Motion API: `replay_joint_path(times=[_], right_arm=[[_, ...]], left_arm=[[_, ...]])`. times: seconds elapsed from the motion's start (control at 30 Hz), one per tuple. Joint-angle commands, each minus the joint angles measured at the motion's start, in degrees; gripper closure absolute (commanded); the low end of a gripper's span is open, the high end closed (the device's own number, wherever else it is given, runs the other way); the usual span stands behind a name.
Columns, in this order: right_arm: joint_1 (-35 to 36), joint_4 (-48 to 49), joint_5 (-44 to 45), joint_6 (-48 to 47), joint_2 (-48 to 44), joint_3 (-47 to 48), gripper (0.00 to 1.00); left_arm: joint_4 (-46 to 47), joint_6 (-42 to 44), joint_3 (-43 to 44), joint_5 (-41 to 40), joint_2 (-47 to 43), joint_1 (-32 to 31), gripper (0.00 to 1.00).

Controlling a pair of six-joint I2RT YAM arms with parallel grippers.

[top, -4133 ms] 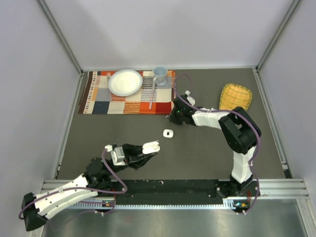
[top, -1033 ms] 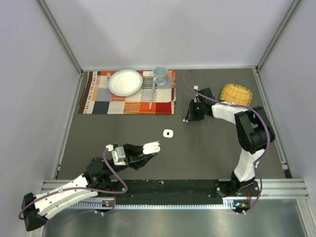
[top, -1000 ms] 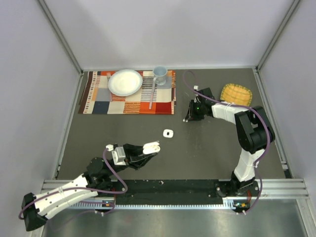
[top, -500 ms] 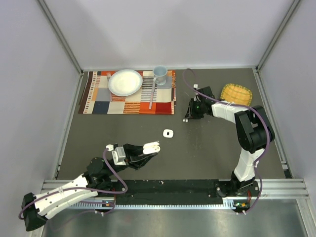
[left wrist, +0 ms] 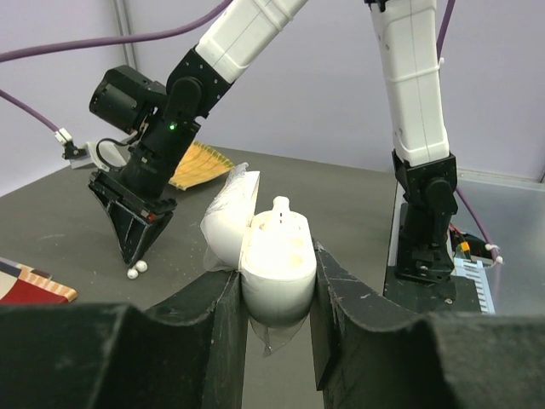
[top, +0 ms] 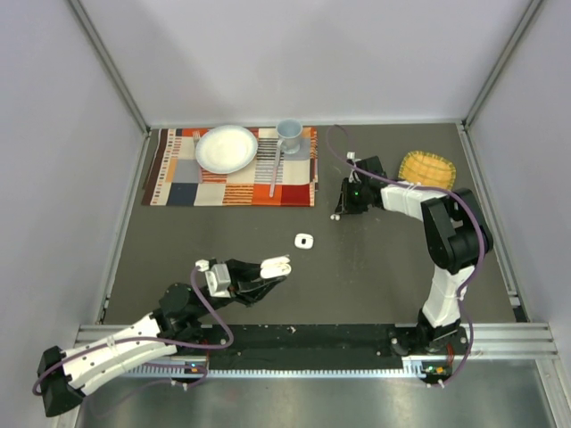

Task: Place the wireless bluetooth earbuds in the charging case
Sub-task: Pick up the left earbud from the center of the board.

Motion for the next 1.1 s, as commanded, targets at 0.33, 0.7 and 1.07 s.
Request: replay_joint_path(times=[0.33,0.7,1.07], right_arm=[[0.4,2.5,-0.3,-5.8,-2.8,-6.6,0.80],[1.7,4.0,-0.2,-5.5,-3.1,-8.9,0.79],[2.7,5.4,0.4,-5.2,-4.5,-11.2,0.76]], left_arm=[[3.4,-0.6,-0.5,0.0,1.2,-0.2,1.00],[3.4,-0.9,-0.7,0.1,1.2,-0.2,1.00],[3.6,-0.8,-0.7,0.2,1.5,-0.2,1.00]])
